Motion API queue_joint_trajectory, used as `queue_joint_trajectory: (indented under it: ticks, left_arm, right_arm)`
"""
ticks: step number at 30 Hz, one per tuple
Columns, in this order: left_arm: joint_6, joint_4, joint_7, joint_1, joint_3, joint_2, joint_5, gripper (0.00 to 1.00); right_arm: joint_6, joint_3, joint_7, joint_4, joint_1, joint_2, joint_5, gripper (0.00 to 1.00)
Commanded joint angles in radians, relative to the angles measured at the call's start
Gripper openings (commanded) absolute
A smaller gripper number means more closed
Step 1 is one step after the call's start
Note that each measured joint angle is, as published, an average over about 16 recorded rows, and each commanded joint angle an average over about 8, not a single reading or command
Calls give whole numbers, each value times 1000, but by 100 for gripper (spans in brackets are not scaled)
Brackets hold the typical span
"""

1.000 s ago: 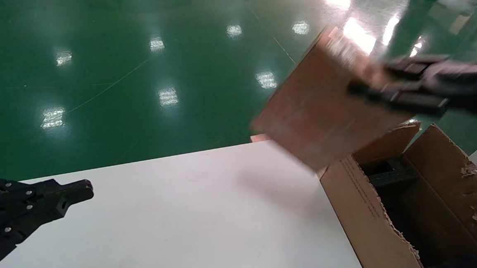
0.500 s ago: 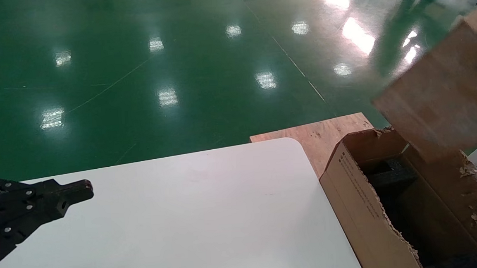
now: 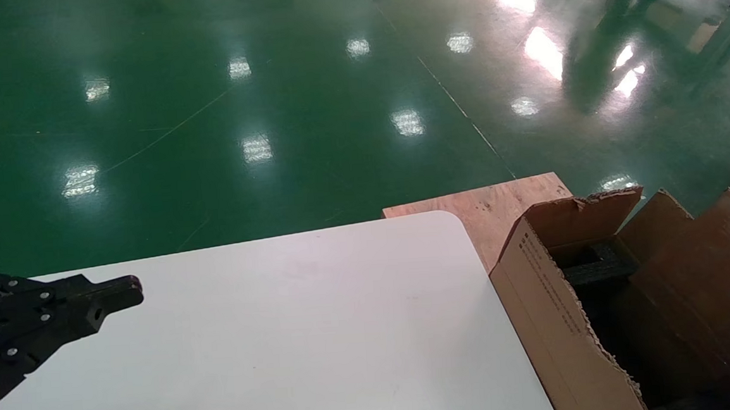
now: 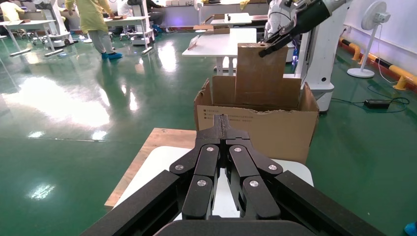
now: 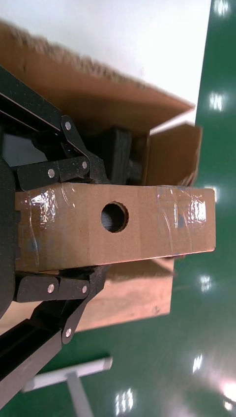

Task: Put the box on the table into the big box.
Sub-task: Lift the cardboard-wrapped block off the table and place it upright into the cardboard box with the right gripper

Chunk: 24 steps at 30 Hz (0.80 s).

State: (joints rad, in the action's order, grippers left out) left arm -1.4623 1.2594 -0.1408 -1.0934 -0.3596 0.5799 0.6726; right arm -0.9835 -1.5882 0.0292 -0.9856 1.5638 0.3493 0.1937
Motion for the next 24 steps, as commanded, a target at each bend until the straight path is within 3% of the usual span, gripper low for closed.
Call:
queue_joint_trajectory:
  ticks: [1, 12, 18, 24]
  left_arm:
    - [0, 0, 0, 0, 0, 0, 0, 0]
    - [0, 0, 0, 0, 0, 0, 0, 0]
    - [0, 0, 0, 0, 0, 0, 0, 0]
    - [0, 0, 0, 0, 0, 0, 0, 0]
  right_arm:
    - [49, -65, 23, -21, 31, 6, -29, 0]
    - [272, -359, 271, -152, 330, 55, -212, 0]
    - [302, -493, 360, -179, 459, 72, -270, 0]
    - [304, -550, 390, -209, 499, 100, -285, 0]
